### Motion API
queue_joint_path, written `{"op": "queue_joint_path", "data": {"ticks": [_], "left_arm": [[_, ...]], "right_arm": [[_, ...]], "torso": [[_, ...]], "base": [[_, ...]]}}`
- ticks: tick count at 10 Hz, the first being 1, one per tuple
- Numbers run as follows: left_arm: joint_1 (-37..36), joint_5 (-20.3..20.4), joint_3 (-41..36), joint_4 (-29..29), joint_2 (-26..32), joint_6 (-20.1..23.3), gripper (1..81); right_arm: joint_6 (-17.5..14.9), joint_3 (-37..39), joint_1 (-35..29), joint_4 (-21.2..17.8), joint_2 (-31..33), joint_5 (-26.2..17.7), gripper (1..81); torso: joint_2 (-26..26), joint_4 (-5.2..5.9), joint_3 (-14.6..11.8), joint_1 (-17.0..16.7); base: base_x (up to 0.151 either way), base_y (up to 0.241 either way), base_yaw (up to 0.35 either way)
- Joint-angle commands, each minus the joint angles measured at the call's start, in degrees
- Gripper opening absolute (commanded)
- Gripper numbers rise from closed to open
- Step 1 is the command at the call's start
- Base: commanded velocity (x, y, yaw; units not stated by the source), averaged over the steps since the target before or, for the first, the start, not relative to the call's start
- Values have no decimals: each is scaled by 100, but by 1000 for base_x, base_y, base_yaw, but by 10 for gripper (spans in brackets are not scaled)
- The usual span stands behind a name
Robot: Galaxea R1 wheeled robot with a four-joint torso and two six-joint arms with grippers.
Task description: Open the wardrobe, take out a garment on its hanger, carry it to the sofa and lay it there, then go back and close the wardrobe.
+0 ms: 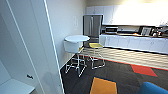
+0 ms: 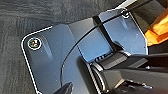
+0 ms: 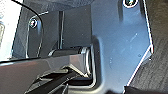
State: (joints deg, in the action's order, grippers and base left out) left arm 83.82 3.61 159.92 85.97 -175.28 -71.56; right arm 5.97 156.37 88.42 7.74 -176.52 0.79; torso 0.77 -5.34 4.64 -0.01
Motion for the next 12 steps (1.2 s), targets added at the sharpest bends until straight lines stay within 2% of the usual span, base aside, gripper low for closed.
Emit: {"op": "queue_joint_path", "data": {"ticks": [1,12], "left_arm": [[-256,-238,13,60,-17,54,811],[-256,-238,13,52,-78,46,811]], "right_arm": [[-17,-2,-223,8,-35,-325,811],[-8,6,-241,8,-61,-317,811]], "torso": [[0,0,0,1],[0,0,0,1]], "base": [[0,0,243],[0,0,223]]}}
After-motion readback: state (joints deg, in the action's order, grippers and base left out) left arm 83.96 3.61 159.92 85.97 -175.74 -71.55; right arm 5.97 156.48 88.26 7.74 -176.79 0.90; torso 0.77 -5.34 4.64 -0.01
